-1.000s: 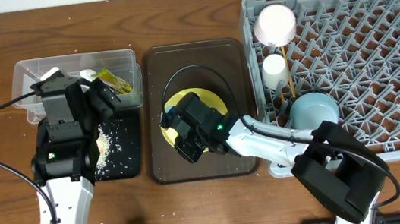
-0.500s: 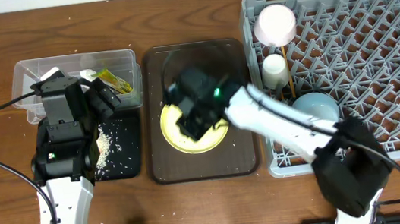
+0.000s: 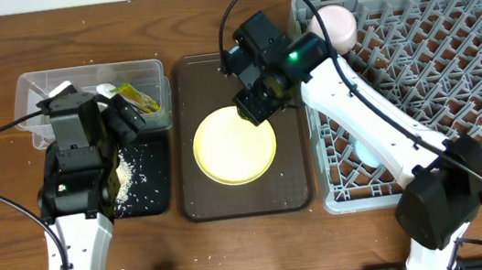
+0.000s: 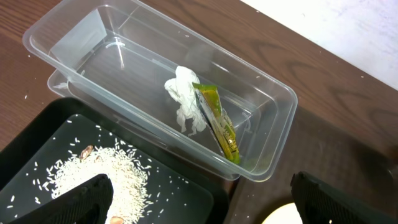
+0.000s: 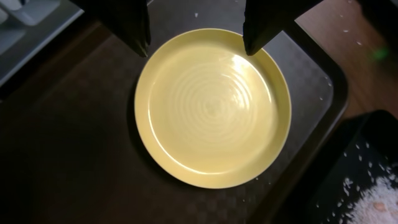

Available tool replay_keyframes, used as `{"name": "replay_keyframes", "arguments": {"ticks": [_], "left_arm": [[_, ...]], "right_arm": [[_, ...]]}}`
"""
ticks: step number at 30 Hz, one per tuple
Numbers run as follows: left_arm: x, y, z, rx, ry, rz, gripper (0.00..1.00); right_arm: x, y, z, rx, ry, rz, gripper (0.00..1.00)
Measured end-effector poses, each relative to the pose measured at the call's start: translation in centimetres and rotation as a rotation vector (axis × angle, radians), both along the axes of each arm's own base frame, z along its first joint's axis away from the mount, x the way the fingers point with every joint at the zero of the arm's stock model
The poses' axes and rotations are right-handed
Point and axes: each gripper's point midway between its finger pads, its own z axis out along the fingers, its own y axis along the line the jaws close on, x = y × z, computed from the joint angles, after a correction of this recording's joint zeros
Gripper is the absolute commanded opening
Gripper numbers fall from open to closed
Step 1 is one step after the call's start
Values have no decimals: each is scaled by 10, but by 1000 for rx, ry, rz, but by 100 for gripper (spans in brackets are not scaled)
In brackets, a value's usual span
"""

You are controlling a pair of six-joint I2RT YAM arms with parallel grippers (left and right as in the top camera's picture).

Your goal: Sort waste into correct bins and load items into the dishwasher rack

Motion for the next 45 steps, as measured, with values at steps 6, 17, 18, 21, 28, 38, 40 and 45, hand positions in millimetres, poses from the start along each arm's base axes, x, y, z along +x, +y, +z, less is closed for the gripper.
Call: {"name": "replay_keyframes", "arguments": {"ticks": [6,17,18,21,28,38,40,45], "left_arm": [[0,0,0,0,0,0,95],[0,0,0,0,0,0,94],[0,0,0,0,0,0,94],[0,0,0,0,0,0,94],[0,0,0,0,0,0,95],[0,0,0,0,0,0,94],[0,0,0,0,0,0,94],[0,0,0,0,0,0,94]], "right_arm": [[4,-4,-1,-35,-40,42,47],[13,-8,-46,-118,2,77,52],[14,-7,-53,-127,11,84,53],[16,-6,-75,-148,37,97,52],[26,-6,-106,-188,39,102,50],[37,-16,-123,-271,4,86,45],[40,-16,-123,-273,-8,83,44],[41,-16,-124,-276,-9,82,40]]}}
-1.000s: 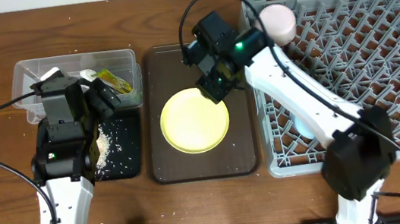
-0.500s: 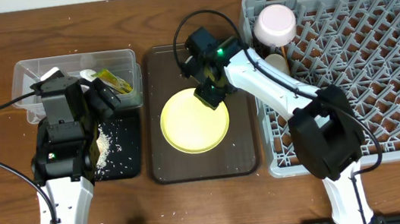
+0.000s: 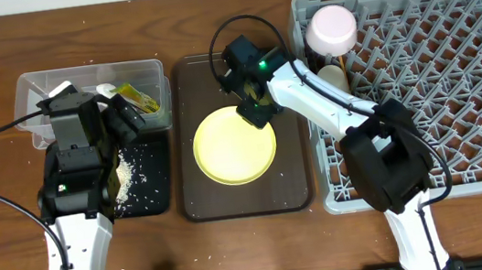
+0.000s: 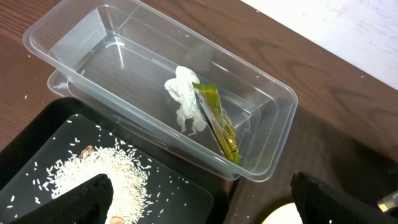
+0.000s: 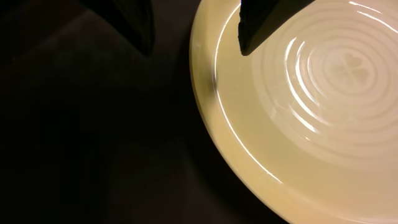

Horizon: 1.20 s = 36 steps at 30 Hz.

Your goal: Sort waste into correct bins and load items into the dishwasher rack

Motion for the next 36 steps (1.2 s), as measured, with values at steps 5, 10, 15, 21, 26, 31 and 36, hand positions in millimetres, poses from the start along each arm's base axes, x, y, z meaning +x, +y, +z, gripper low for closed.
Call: {"name": "replay_keyframes", "arguments": {"ticks": [5,10,15,21,26,31,36], "left_arm": [[0,0,0,0,0,0,94],[0,0,0,0,0,0,95],[0,0,0,0,0,0,95],[0,0,0,0,0,0,94],[0,0,0,0,0,0,95],[0,0,0,0,0,0,95],[0,0,0,0,1,0,95]], "right_arm": [[-5,0,-13,-7,36,5,31],[-12,-2,-26,-24,82,7,22],[-12,-1,-24,-14,86,5,1],[-14,1,-20,-1,101,-14,1],[-18,-2,0,-21,127,-28,1],[-3,-4,67,-4,6,-46,1],[19,-35,173,-21,-299,-156,1]]}}
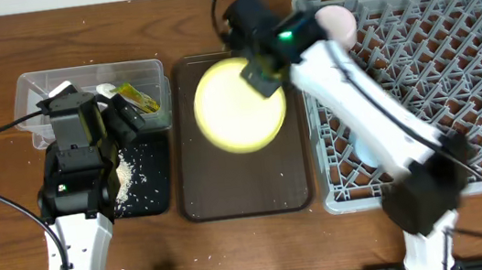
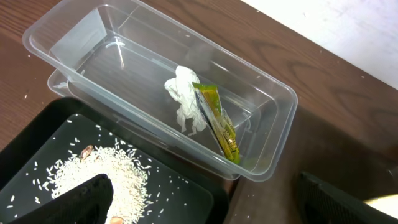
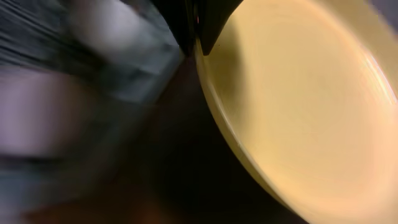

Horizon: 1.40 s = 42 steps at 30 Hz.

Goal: Sort waste into correct bins and load items into the dishwasher rack
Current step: 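Lift the yellow plate and carry it right into the dish rack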

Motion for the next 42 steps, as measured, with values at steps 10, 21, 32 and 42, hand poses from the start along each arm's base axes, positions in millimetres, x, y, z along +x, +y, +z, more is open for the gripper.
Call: {"name": "replay_keyframes", "arguments": {"ticks": [10,21,32,42], "left_arm": [[0,0,0,0,-1,0,94],[0,0,0,0,0,0,94],[0,0,0,0,0,0,94],[0,0,0,0,0,0,94]], "right_arm": [[8,-140,115,-282,-362,-385,1],[2,-261,105,-428,-340,-766,1],[2,-323,44,-472,-281,-946,1],[8,-322,3,-466,-284,-947,1]]}}
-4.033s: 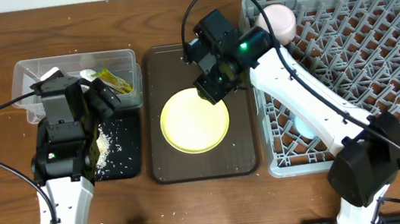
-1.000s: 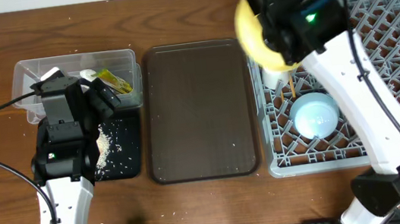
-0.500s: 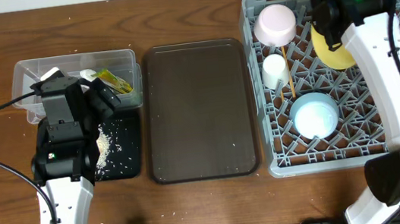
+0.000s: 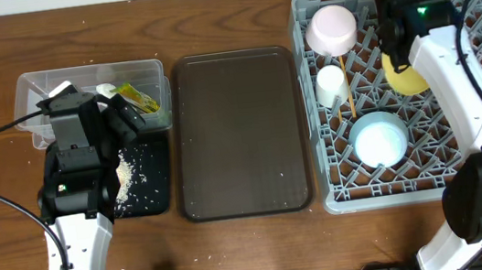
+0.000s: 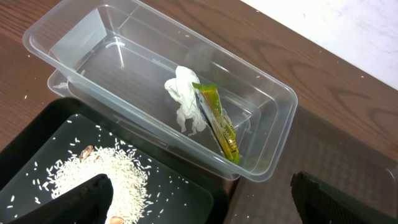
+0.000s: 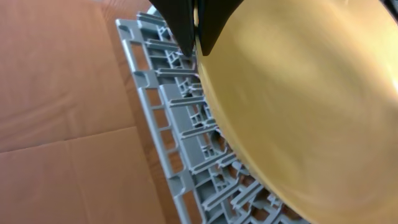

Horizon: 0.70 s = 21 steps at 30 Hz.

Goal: Sort waste into correct bins and load items into the dishwasher rack
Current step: 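Lift the yellow plate and carry it right into the dish rack, then lower the yellow plate upright into the rack's back-right slots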

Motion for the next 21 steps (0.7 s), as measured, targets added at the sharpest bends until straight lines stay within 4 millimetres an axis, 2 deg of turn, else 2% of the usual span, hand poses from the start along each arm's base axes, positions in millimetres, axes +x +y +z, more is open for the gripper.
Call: {"name": "replay_keyframes", "arguments": {"ticks": [5,11,13,15,16,17,18,21], "left_arm": [[0,0,0,0,0,0,94],[0,0,0,0,0,0,94],[0,0,0,0,0,0,94],[0,0,0,0,0,0,94],[0,0,0,0,0,0,94],[0,0,0,0,0,0,94],[0,0,0,0,0,0,94],[0,0,0,0,0,0,94]], "right_arm": [[12,6,-13,30,-18,49,1],[36,25,-17,131,-77,142,1],[41,30,-19,159,-88,165,4],[44,35,-20,188,-94,184,18],[45,37,-22,202,-95,193,30],[46,40,-23,214,-92,204,47],[47,41,-24,224,-91,211,54],[47,45,-25,237,-81,232,61]]}}
